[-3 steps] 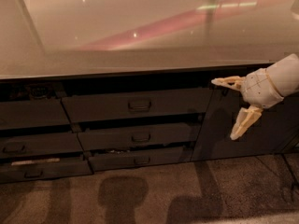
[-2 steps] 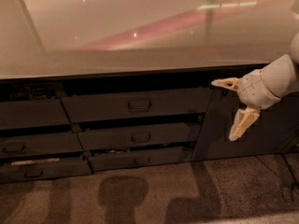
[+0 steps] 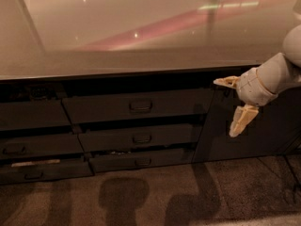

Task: Open top drawer

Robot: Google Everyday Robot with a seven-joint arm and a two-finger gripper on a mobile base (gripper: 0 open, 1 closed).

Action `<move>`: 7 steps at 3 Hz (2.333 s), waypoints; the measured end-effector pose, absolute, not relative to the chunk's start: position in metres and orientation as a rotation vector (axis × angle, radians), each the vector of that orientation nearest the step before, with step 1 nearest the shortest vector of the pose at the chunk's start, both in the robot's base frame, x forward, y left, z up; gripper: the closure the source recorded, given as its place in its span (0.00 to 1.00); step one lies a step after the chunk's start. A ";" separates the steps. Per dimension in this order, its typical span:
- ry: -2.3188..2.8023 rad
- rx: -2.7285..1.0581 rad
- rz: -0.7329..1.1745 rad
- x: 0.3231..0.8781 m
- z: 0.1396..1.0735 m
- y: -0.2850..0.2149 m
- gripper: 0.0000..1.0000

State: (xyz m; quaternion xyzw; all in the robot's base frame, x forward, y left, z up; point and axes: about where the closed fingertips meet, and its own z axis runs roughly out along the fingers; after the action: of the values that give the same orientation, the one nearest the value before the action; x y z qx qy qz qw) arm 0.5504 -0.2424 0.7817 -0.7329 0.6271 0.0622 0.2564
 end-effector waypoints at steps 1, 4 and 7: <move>1.841 -1.969 0.130 0.606 0.738 -0.284 0.00; 1.707 -2.005 -0.130 0.587 0.732 -0.280 0.00; 1.697 -2.008 -0.160 0.595 0.718 -0.267 0.00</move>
Offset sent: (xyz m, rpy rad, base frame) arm 0.0789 -0.0628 -0.0578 -0.0957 0.0595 -0.1292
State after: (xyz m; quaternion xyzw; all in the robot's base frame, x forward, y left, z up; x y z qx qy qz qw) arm 0.5952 -0.2673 0.7178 -0.7381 0.6235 -0.0587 0.2511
